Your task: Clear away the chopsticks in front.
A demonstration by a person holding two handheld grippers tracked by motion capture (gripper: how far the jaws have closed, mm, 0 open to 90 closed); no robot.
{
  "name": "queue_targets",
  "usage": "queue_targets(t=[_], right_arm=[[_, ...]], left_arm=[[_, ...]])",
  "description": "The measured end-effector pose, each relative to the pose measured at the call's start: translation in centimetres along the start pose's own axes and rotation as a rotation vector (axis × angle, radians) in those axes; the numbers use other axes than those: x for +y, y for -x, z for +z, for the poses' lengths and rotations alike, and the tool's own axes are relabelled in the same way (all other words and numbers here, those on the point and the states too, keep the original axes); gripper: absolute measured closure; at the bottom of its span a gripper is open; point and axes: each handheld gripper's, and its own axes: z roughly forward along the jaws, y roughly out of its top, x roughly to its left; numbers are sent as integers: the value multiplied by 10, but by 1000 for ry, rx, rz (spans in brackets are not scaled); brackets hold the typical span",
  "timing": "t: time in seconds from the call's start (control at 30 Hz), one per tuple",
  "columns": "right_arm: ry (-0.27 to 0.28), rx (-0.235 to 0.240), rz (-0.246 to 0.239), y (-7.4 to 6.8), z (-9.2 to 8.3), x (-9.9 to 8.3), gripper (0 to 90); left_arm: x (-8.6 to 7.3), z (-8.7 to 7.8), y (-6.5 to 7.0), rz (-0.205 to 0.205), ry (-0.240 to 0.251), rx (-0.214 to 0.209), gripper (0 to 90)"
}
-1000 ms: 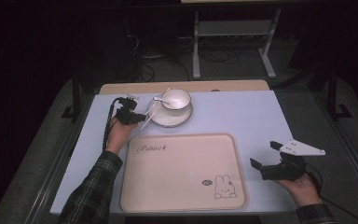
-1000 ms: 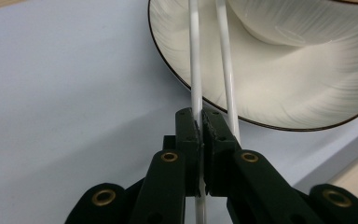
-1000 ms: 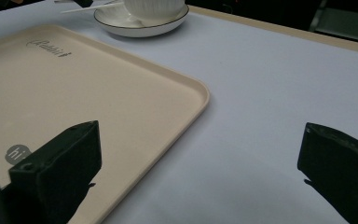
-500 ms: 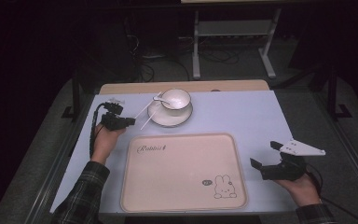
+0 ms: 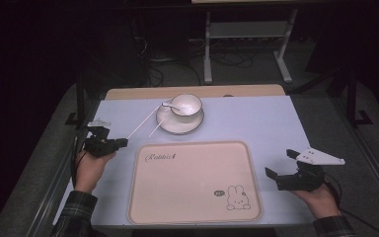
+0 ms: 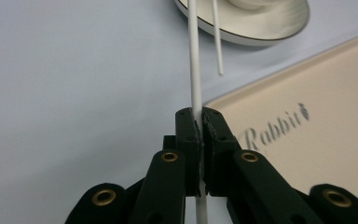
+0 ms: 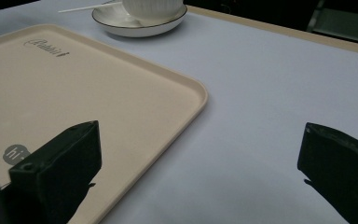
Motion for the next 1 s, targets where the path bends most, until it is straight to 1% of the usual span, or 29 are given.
queue_targets(t=[0.07,0.1,0.17,0.2,0.23,0.27,0.37,0.4,0.43,0.47,0.57,0.67,0.83,1.0], right_arm=[[2,-1,1,0,0,0,0],[2,-1,1,0,0,0,0],[1,-3,2,0,0,0,0],[1,-3,2,0,0,0,0],[1,-3,2,0,0,0,0],[0,-3,1,0,0,0,0],[-2,-4,1,0,1,0,0],[-2,-4,1,0,1,0,0],[-2,-6,1,0,1,0,0],[-2,-6,1,0,1,0,0],[-3,-7,2,0,1,0,0],[-3,-7,1,1,1,0,0],[-6,-6,2,0,2,0,0],[-7,-6,3,0,2,-1,0]], left_arm=[[-6,-9,7,14,4,-11,858],[-6,-9,7,14,4,-11,858],[-12,-15,14,22,2,-26,858],[-14,-17,18,28,-1,-38,858],[-18,-22,24,38,-3,-63,858],[-18,-22,24,38,-3,-63,858],[-24,-25,35,47,-8,-104,858],[-26,-25,38,53,-11,-111,858],[-30,-25,44,60,-17,-130,858],[-30,-25,44,60,-17,-130,858],[-36,-23,52,69,-38,-160,858],[-41,-20,59,76,-57,-178,858],[-43,-12,66,87,-83,-205,858],[-45,-4,72,98,-105,-212,858]])
